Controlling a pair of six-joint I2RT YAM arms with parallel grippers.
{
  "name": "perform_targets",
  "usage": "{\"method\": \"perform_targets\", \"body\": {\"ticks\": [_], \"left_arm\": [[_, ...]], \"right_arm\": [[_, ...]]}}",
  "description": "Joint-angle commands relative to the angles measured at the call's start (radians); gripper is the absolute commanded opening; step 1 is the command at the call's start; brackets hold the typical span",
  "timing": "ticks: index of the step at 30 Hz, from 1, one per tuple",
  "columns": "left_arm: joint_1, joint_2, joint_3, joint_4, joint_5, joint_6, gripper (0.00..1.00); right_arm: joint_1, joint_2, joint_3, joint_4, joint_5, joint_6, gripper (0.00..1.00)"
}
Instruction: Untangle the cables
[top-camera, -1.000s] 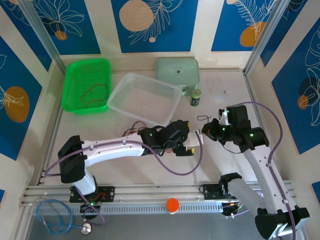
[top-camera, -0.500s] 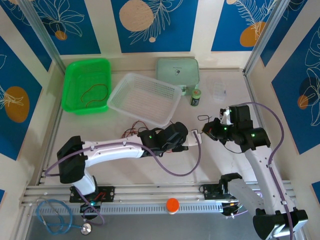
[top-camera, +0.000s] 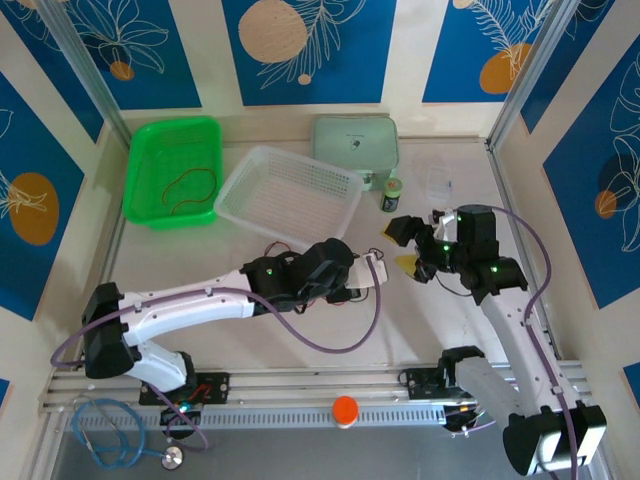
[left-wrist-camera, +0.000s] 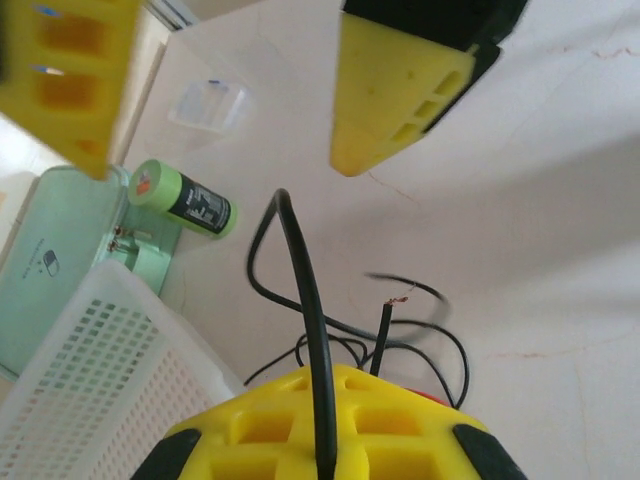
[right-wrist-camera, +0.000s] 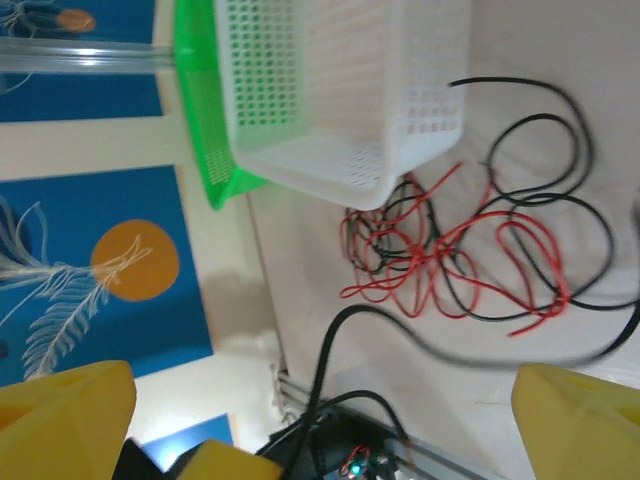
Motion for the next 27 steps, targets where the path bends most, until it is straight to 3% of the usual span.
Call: {"method": "perform_targets", "body": {"ticks": [1,9,18,27], "left_arm": [[-0.007,-0.031,0.048,-0.07,0.012,-0.004,0.0],[-0.008,-0.049,0.071,-0.094,0.004,0.01,0.0],[-0.01,-0.069,0.089,-0.089,-0.019,0.031,0.0],[-0.01,-0.122,0.083,-0.053,-0.06,0.051,0.0]], "right_arm": [[-0.003,0.015,-0.055,0.167,-0.146,0.181,0.99],[0.047,0.062,-0.148,0.365,-0.195,0.382,1.0],[0.222,0.163,-0.132,0.481,-0.13,0.482,0.98],[0.273,0.222,-0.152,0.576,-0.094,0.528,0.82]]}}
